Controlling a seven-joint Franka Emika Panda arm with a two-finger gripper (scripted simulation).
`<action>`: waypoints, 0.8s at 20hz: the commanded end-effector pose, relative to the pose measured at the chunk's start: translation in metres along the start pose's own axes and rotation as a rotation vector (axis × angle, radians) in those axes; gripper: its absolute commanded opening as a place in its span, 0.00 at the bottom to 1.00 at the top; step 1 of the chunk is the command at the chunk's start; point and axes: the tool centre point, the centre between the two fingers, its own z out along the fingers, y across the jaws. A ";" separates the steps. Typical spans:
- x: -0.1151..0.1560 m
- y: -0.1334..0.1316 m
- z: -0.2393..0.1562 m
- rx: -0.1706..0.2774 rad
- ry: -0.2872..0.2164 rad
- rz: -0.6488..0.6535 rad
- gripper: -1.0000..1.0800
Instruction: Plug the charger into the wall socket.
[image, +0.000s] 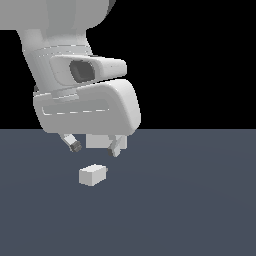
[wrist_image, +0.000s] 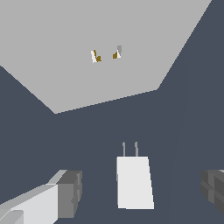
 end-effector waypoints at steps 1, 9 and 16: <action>-0.002 0.000 0.003 0.000 0.000 0.000 0.96; -0.015 0.001 0.031 0.000 -0.002 0.002 0.96; -0.022 0.001 0.045 0.000 -0.002 0.002 0.96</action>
